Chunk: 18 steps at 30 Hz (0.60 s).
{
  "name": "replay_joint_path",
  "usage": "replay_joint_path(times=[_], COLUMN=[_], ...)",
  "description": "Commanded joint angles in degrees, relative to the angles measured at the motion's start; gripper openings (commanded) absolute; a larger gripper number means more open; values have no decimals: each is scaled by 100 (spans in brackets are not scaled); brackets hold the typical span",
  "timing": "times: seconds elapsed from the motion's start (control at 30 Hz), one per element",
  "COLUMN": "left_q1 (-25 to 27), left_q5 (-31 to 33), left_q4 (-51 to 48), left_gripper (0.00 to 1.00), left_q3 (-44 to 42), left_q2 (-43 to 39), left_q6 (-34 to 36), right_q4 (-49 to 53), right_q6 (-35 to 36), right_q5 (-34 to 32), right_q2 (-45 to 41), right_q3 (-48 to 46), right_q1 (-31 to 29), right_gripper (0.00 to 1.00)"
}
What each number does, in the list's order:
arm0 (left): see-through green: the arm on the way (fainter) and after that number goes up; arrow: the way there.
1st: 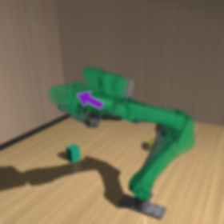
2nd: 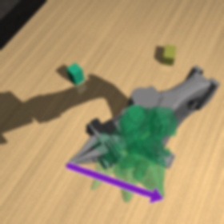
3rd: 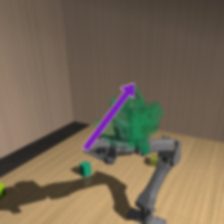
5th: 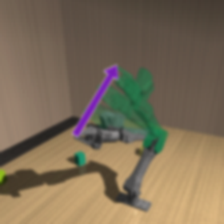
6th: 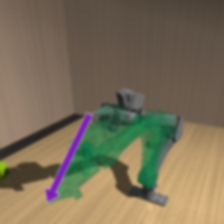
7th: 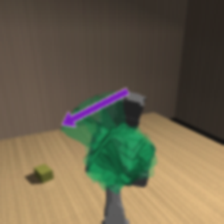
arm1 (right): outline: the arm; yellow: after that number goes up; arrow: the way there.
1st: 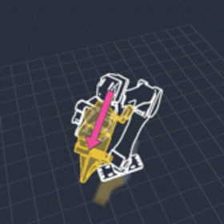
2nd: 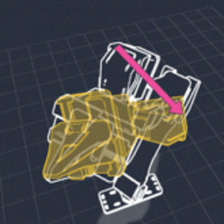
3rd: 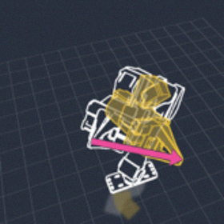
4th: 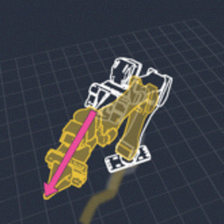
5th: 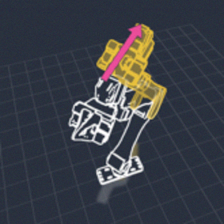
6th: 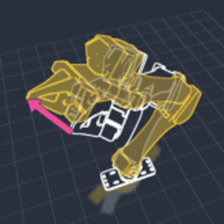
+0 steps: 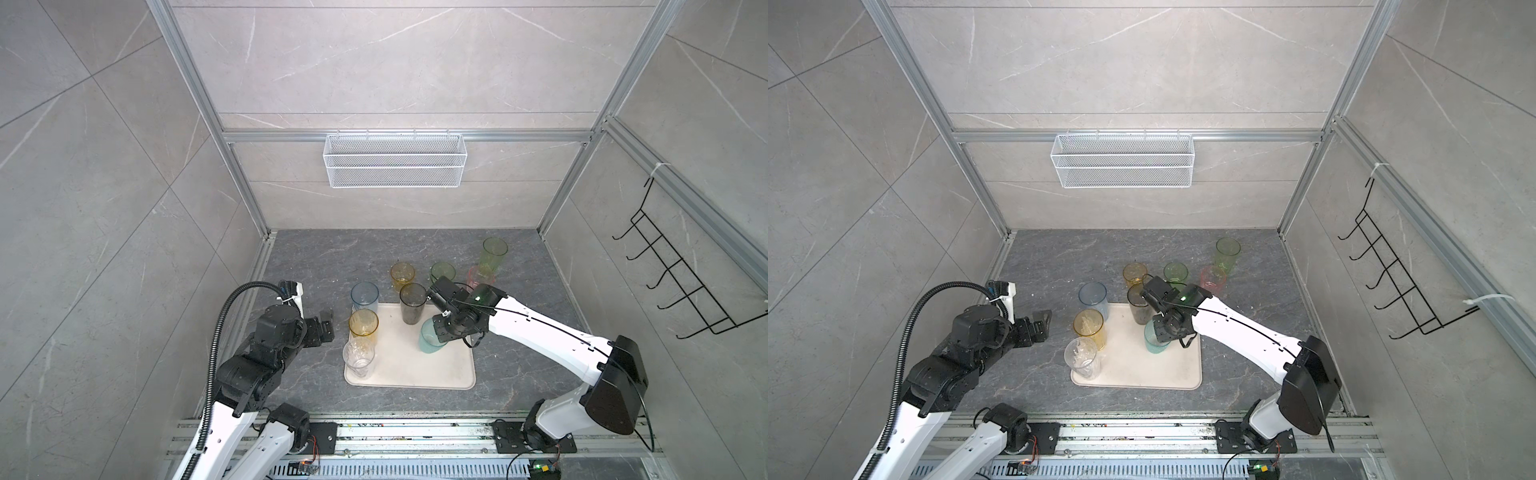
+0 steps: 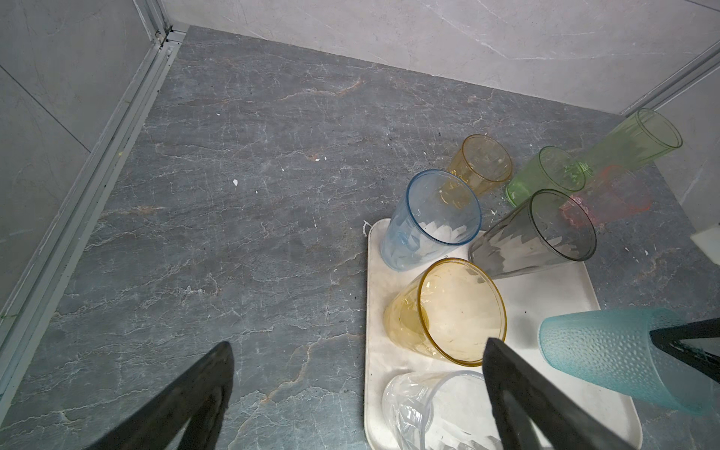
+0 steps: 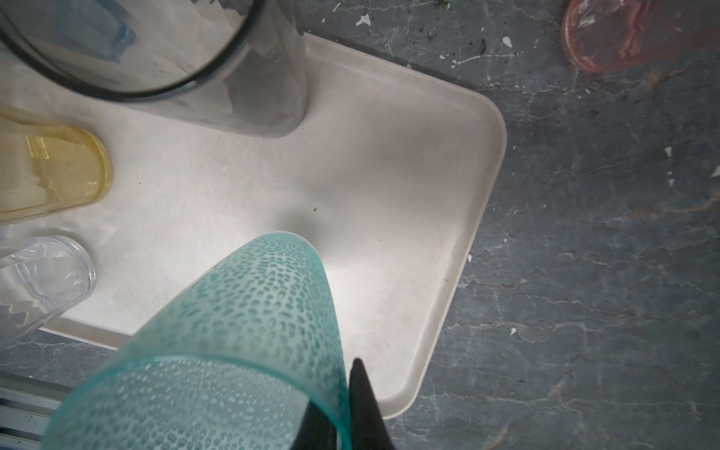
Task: Place the glasses into the tray
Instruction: 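Lower the teal cup onto the tray beside the grey cup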
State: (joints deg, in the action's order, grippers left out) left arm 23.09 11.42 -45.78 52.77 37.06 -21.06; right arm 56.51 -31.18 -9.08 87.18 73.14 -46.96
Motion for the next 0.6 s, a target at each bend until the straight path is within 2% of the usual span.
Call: replay_joint_path(times=[0.0, 0.57], left_q1=[-33, -33], left_q5=[-74, -70], left_q4=[175, 175], left_gripper=[100, 100], left_q3=[-27, -30], left_q2=[-32, -32], left_q6=[-57, -61], right_q4=[-181, -501], right_q6=[-151, -168], right_q5=[61, 117], right_q2=[146, 750], right_q3=[10, 189], right_q1=[-64, -141], right_gripper=[0, 0])
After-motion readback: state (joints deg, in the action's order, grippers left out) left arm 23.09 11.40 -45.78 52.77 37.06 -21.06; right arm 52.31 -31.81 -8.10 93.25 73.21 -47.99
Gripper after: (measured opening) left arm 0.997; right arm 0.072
